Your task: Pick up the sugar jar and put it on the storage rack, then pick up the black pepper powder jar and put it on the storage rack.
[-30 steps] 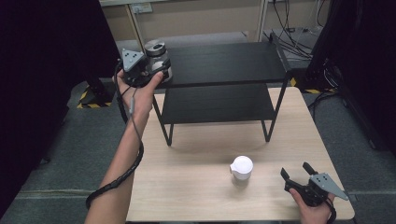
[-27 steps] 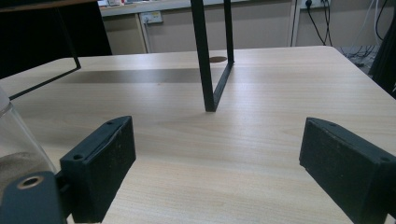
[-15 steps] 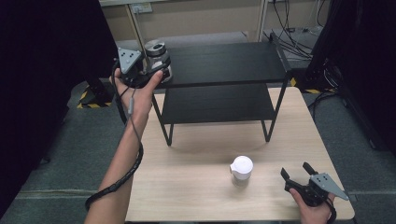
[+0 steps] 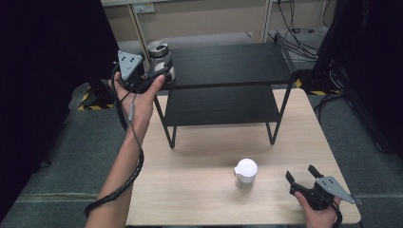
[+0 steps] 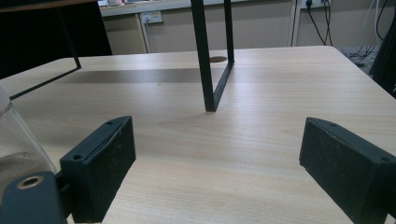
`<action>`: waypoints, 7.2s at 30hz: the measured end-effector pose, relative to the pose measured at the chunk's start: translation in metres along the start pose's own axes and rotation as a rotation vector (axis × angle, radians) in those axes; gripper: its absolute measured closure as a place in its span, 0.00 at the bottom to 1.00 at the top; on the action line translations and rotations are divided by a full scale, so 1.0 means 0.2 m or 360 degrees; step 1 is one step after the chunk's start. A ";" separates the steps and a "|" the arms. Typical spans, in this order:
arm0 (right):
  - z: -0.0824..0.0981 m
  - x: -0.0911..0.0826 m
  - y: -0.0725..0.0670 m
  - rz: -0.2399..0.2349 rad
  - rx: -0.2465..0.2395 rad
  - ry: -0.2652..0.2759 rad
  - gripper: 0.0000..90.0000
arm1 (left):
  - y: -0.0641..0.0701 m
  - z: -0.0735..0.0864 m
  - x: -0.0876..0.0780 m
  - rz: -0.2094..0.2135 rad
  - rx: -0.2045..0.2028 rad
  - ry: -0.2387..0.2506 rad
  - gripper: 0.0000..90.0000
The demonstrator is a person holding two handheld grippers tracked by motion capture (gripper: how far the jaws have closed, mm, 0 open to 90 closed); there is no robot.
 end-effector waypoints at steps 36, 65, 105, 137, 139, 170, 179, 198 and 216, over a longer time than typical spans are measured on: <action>0.00 0.00 0.00 0.0000 -0.0001 0.0003 0.12 | 0.11 0.23 -0.21 0.0011 0.0096 0.0168 0.15; 0.00 0.00 0.00 -0.0001 -0.0007 0.0007 0.12 | 0.19 0.59 -0.35 0.0104 0.0058 0.0212 0.14; 0.00 0.00 0.00 0.0000 -0.0009 0.0003 0.12 | 0.31 1.06 -0.50 0.0209 0.0008 0.0088 0.14; 0.00 0.00 0.00 -0.0004 -0.0011 0.0001 0.12 | 0.35 1.33 -0.52 0.0264 -0.0121 -0.0190 0.13; 0.00 0.00 0.00 -0.0006 -0.0014 -0.0001 0.12 | 0.36 1.34 -0.52 0.0271 -0.0122 -0.0204 0.13; 0.00 0.00 0.00 -0.0015 -0.0021 0.0000 0.12 | 0.36 1.38 -0.51 0.0344 -0.0145 -0.0230 0.14; 0.00 0.00 0.01 -0.0027 0.0003 0.0006 0.11 | 0.37 1.39 -0.50 0.0353 -0.0143 -0.0226 0.14; -0.02 -0.01 0.03 -0.0151 -0.0056 -0.0017 0.12 | 0.37 1.39 -0.50 0.0353 -0.0148 -0.0224 0.14; -0.04 0.04 -0.11 -0.0518 -0.0215 -0.0141 0.12 | 0.37 1.39 -0.50 0.0354 -0.0139 -0.0219 0.14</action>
Point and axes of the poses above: each handheld gripper's, and its own axes: x roughly forward along the jaws, z roughly out of its underside, y roughly to its right, the point moved 2 cm from there along x, roughly forward along the jaws, and after that the axes turned 13 degrees about x, right-handed, at the moved point
